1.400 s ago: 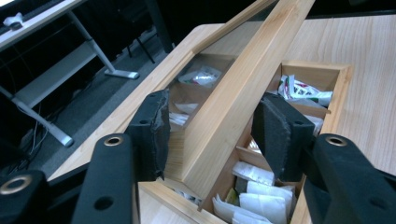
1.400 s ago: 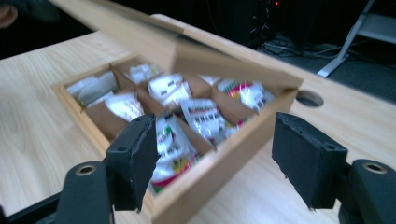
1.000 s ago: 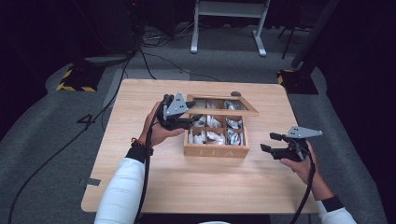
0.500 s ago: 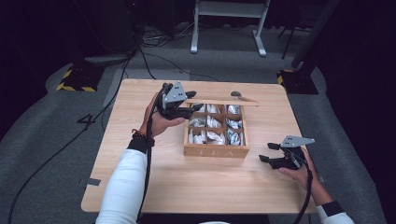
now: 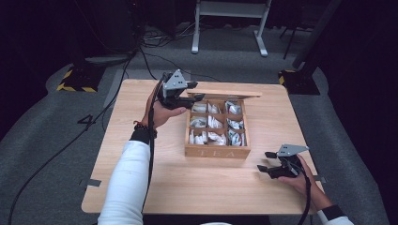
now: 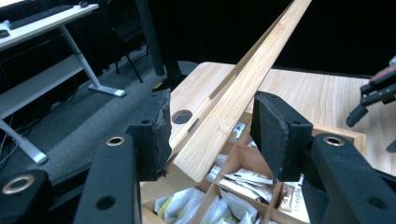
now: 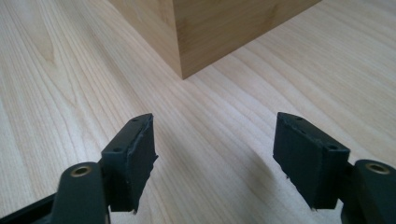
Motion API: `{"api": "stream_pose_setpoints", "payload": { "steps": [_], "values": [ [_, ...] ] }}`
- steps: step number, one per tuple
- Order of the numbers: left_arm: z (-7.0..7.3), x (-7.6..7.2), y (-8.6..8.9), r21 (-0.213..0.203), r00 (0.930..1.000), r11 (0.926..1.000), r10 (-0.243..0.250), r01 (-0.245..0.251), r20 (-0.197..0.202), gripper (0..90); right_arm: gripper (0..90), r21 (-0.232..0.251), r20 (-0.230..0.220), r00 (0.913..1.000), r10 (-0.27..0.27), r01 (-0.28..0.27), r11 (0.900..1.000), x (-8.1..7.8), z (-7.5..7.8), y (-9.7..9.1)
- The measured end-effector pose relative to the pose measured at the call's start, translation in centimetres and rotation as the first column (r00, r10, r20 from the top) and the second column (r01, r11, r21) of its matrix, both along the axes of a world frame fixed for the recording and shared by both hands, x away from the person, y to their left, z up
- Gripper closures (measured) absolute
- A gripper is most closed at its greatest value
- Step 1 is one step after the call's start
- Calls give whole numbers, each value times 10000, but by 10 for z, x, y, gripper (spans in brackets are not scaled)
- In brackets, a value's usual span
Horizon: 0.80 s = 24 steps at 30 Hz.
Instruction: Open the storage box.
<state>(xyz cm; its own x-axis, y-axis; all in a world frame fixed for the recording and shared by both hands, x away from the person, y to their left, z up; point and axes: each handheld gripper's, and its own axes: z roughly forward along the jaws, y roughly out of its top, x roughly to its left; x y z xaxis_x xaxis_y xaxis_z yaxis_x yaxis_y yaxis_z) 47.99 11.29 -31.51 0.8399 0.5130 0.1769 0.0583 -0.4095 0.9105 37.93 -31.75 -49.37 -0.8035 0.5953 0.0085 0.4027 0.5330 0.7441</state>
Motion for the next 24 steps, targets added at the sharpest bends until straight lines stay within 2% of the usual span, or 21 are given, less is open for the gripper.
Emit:
{"api": "stream_pose_setpoints", "payload": {
  "steps": [1,6,18,24],
  "values": [
    [1,1,0,-78,10000,10000,12,-12,-29,483,296,-177,30,10000,-78,79,9998,-1,-2,1],
    [7,11,0,-243,9998,9997,58,-63,-191,481,291,-289,-94,9999,-60,57,9996,-1,-6,1],
    [17,39,1,-1071,9987,9939,199,-249,-466,465,247,-82,102,9998,-146,147,9999,-1,-10,0],
    [21,51,1,-1252,9982,9913,337,-396,-495,461,233,-70,123,9996,-245,246,9997,-2,-10,0]
  ]
}}
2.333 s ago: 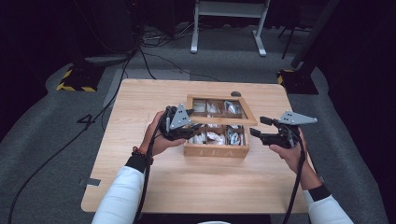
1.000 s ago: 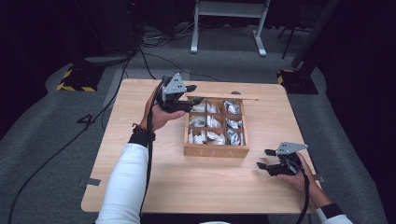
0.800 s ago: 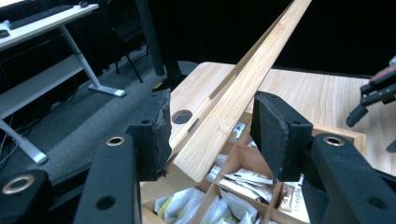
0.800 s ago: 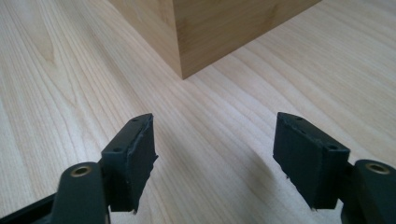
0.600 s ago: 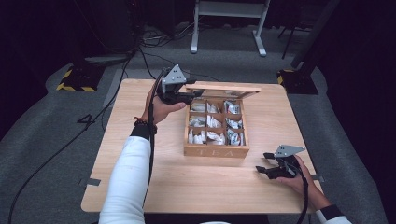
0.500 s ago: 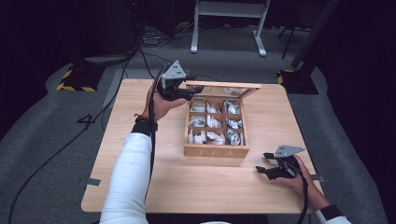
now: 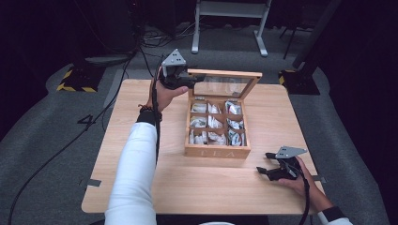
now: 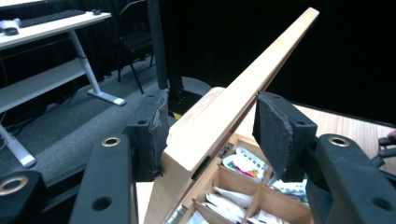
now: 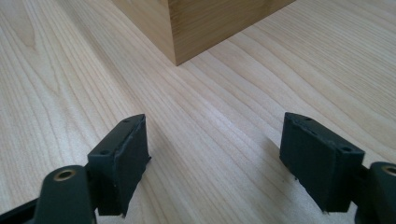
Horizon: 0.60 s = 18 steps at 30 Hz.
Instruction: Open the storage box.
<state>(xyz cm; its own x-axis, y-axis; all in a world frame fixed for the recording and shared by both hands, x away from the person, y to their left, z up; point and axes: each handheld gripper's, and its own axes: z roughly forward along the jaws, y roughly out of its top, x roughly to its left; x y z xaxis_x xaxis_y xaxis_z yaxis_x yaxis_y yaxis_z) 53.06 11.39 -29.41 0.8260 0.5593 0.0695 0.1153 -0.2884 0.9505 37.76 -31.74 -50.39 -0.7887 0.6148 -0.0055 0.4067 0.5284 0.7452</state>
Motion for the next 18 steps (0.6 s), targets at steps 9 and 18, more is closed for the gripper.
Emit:
{"api": "stream_pose_setpoints", "payload": {
  "steps": [9,18],
  "values": [
    [2,17,-1,-369,9998,9991,191,-191,7,455,227,-14,-7,10000,-29,29,10000,0,0,0],
    [4,30,-3,-453,9986,9975,536,-534,40,442,226,-18,-9,10000,-26,26,10000,0,0,0]
  ]
}}
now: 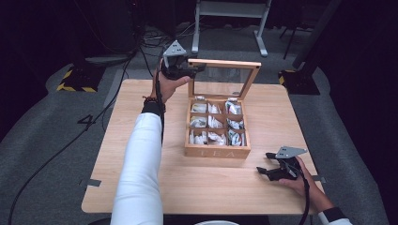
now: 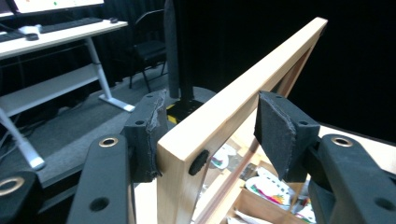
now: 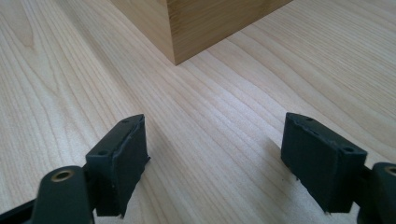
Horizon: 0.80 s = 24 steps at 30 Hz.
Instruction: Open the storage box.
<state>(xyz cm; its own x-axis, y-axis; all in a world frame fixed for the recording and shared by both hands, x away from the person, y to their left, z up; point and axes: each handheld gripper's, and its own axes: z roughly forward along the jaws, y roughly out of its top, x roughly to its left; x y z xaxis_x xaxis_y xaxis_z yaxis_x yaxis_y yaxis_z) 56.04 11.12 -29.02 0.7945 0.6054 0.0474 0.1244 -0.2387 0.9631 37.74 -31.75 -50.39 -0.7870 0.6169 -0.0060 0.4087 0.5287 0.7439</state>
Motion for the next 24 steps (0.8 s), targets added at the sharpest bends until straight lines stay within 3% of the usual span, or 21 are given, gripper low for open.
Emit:
{"api": "stream_pose_setpoints", "payload": {
  "steps": [10,15,24],
  "values": [
    [-3,14,-1,-278,9992,9989,384,-386,-59,439,217,12,-18,10000,-35,35,10000,0,0,1],
    [-3,26,-8,-189,9953,9951,966,-965,41,412,217,13,-12,10000,-23,23,10000,0,0,1],
    [-7,39,-9,-297,9930,9925,1184,-1183,8,401,212,14,-37,10000,-88,88,10000,0,0,1]
  ]
}}
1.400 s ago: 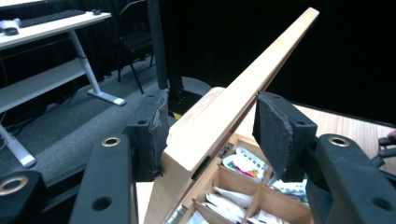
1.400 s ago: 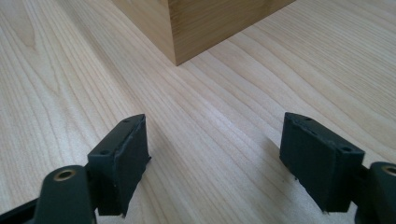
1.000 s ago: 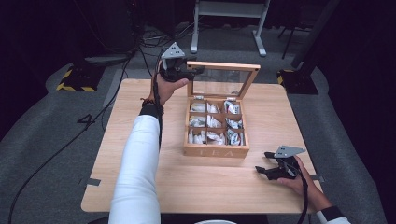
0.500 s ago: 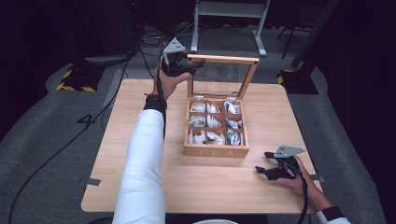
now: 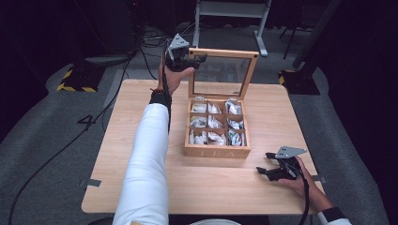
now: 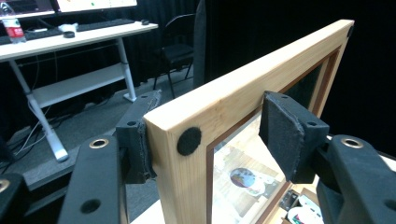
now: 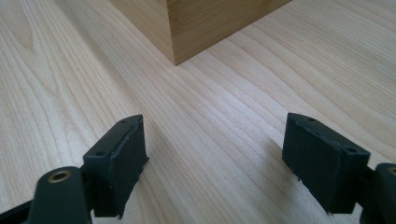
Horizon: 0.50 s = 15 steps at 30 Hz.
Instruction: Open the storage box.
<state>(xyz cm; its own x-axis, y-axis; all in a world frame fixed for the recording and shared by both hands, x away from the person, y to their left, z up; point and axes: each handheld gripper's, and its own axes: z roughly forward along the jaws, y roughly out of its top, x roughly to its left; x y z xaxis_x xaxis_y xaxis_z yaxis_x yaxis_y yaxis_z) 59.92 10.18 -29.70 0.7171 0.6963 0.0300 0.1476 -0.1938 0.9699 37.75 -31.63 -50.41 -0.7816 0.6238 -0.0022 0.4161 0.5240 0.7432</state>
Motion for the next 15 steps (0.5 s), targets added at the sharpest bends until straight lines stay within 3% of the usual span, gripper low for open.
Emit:
{"api": "stream_pose_setpoints", "payload": {
  "steps": [4,8,10,11,15],
  "values": [
    [-3,6,0,-172,9998,9997,145,-147,-136,400,210,-9,-15,10000,-54,54,10000,0,0,1],
    [-7,10,-3,28,9987,9989,476,-476,-186,395,210,-8,-23,10000,-64,64,10000,0,0,1],
    [-10,12,-2,-174,9986,9987,470,-474,-233,397,210,-9,-6,9999,-126,126,9999,0,0,1],
    [-14,14,-3,-60,9965,9970,774,-777,-329,416,210,-4,-1,9998,-186,186,9998,0,0,2],
    [-23,18,-4,86,9948,9962,870,-866,-530,445,210,-11,7,9999,-167,167,9999,0,0,2]
  ]
}}
